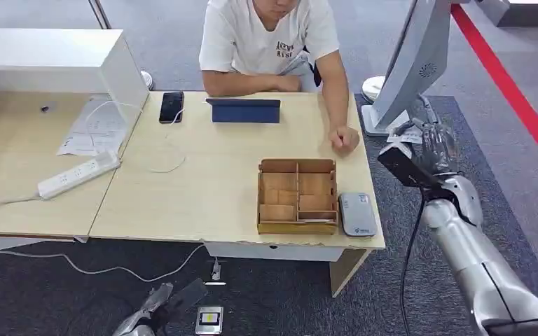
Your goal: Pass the card to the sensor for recognition and then transmit it.
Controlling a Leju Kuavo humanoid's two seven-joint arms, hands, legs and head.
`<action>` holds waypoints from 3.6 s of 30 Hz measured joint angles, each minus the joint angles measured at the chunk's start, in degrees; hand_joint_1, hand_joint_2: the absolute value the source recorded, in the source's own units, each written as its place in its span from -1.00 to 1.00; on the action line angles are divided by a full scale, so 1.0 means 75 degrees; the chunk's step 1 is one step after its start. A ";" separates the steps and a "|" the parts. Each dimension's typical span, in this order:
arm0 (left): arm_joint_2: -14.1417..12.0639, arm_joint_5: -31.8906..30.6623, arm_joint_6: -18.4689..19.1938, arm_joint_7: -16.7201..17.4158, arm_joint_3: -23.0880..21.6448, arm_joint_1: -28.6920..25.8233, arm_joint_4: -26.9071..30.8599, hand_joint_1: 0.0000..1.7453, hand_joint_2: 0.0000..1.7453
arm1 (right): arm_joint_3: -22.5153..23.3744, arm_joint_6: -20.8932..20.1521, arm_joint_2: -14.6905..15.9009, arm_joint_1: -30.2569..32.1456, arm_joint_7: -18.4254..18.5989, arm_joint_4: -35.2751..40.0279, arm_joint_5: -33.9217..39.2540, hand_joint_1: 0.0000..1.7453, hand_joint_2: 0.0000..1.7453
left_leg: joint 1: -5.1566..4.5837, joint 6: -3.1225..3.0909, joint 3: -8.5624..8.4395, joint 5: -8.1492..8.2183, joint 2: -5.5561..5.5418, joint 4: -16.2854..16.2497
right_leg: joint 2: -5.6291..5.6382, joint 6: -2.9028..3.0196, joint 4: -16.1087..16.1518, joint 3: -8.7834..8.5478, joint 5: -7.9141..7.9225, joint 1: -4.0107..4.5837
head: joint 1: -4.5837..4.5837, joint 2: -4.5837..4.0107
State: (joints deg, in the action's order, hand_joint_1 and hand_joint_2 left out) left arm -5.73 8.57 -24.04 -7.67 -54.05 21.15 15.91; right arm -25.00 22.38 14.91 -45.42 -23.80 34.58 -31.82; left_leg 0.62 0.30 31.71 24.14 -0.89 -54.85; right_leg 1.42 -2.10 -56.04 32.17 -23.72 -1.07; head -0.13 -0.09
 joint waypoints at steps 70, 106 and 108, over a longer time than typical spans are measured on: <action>0.0015 -0.0825 -0.0219 0.0335 0.0341 -0.0032 0.0000 -1.00 -1.00 | -0.0845 -0.0845 0.0533 0.1455 0.0799 -0.0064 -0.0764 1.00 1.00 | 0.0001 0.0000 0.0002 0.0001 0.0000 0.0001 | 0.0000 -0.0001 0.0002 0.0005 -0.0001 0.0001 | 0.0000 0.0000; 0.0140 -0.1323 -0.0161 0.0510 0.0324 0.0039 0.0000 -1.00 -1.00 | -0.1198 -0.1458 0.0353 0.1581 0.0863 -0.0067 -0.1038 1.00 1.00 | 0.0001 0.0000 0.0003 0.0001 0.0000 0.0001 | 0.0000 -0.0001 0.0001 0.0004 -0.0001 0.0002 | 0.0000 0.0000; 0.0140 -0.1346 -0.0152 0.0516 0.0324 0.0039 0.0000 -1.00 -1.00 | -0.1227 -0.1618 0.0341 0.1582 0.0866 -0.0020 -0.1055 1.00 1.00 | 0.0001 0.0000 0.0003 0.0001 0.0000 0.0001 | 0.0000 -0.0001 0.0001 0.0004 -0.0001 0.0002 | -0.0003 0.0000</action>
State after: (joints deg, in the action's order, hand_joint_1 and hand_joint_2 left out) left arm -4.68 -1.53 -25.18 -3.80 -51.63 21.45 15.91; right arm -34.21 10.25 17.46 -33.55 -17.31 34.43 -39.74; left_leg 0.63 0.30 31.73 24.15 -0.89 -54.85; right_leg 1.42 -2.11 -56.03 32.20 -23.73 -1.06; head -0.15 -0.09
